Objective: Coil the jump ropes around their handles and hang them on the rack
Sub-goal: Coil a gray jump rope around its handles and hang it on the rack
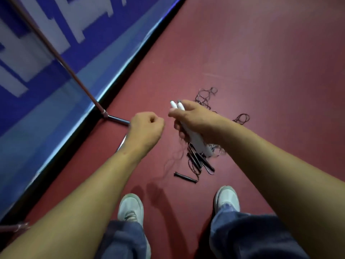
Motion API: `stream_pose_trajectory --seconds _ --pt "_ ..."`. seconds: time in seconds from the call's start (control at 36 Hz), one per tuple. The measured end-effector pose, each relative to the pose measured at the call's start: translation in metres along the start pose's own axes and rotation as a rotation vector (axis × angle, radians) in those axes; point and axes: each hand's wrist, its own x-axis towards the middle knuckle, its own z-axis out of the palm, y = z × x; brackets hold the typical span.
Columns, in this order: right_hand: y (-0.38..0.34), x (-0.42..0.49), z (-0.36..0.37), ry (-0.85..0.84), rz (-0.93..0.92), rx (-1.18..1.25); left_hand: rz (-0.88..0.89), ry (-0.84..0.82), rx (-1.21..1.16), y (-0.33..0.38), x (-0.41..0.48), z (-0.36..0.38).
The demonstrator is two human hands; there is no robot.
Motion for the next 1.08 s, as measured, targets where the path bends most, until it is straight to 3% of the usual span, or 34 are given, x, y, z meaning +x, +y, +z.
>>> stream_pose_trajectory --seconds 0.06,0.17,0.25,0.33,0.39,0.53,0.67,0.78,0.89,1.08 --pt "-0.017 -0.020 0.001 -0.089 -0.034 -0.062 0.033 -0.020 -0.120 0.009 -0.005 -0.007" --pt "-0.044 -0.048 -0.001 -0.256 -0.055 -0.110 0.158 -0.363 -0.437 0.020 -0.016 -0.015" --pt "-0.062 -0.060 -0.010 -0.281 -0.062 -0.210 0.202 -0.314 -0.459 0.033 -0.023 -0.021" --pt "-0.077 -0.066 -0.017 -0.203 -0.099 -0.197 0.185 -0.289 -0.531 0.043 -0.022 -0.022" --pt "-0.084 -0.067 -0.018 -0.157 -0.124 -0.154 0.168 -0.266 -0.472 0.042 -0.018 -0.021" --pt "-0.077 -0.060 -0.011 -0.071 -0.120 -0.184 0.130 -0.185 -0.032 0.029 -0.012 -0.024" --pt "-0.051 -0.051 -0.004 0.042 -0.063 -0.032 0.074 -0.225 -0.152 0.019 -0.011 -0.024" --pt "-0.033 -0.041 -0.003 0.116 -0.006 -0.010 0.022 -0.148 -0.248 0.013 -0.009 -0.026" --pt "-0.019 -0.043 -0.007 -0.036 0.057 -0.017 0.069 -0.083 0.059 -0.008 -0.004 -0.031" --pt "0.006 -0.049 -0.006 -0.191 0.154 -0.025 0.087 0.016 0.161 -0.020 0.005 -0.048"
